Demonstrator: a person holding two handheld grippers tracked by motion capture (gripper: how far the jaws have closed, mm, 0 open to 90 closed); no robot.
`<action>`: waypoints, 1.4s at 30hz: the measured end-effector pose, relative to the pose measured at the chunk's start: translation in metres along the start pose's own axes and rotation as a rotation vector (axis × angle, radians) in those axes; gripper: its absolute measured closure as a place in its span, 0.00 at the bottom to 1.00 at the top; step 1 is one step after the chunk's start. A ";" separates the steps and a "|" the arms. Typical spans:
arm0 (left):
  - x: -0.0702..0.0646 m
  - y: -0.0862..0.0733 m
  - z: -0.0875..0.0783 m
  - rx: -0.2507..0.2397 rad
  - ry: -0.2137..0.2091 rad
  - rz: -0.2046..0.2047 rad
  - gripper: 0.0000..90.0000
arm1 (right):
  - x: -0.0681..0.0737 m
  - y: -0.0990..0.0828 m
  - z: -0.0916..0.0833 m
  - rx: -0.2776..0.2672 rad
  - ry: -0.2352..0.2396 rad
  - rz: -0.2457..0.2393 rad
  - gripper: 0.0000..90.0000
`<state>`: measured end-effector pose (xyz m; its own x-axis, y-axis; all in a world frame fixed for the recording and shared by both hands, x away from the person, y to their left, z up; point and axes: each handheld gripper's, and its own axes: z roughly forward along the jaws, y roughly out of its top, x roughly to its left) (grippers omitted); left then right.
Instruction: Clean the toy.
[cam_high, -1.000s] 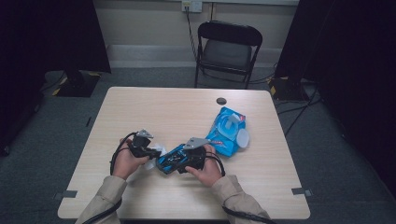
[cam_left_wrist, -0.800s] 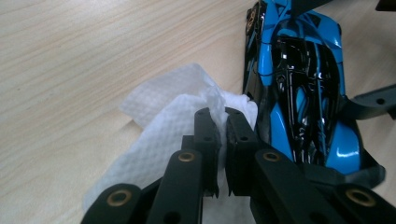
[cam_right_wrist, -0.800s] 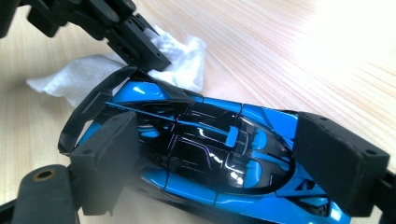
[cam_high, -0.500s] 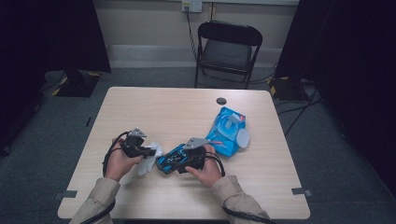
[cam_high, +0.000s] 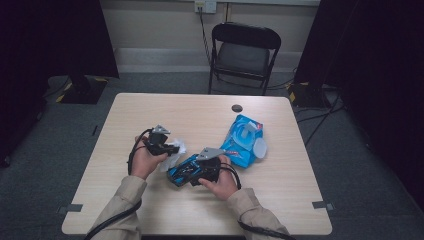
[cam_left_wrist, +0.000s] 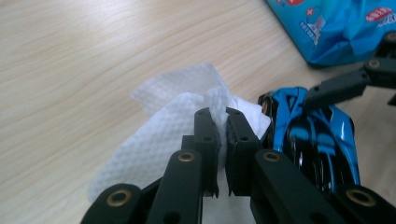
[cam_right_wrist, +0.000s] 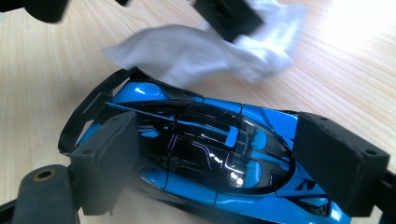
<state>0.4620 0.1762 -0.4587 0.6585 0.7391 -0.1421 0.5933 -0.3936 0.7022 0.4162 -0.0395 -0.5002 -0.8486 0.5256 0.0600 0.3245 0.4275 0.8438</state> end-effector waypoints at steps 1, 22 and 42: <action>-0.002 0.002 0.005 -0.009 0.003 -0.005 0.94 | 0.000 0.000 0.000 0.000 0.000 0.000 0.16; -0.013 0.006 0.046 0.034 -0.048 -0.019 0.94 | 0.000 -0.001 0.000 -0.012 0.001 -0.002 0.16; -0.006 -0.025 0.002 0.101 -0.047 -0.012 0.94 | -0.001 0.000 0.000 -0.005 0.004 -0.004 0.16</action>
<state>0.4446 0.1805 -0.4771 0.6706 0.7187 -0.1841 0.6435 -0.4400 0.6263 0.4167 -0.0400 -0.5007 -0.8513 0.5214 0.0588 0.3194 0.4260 0.8465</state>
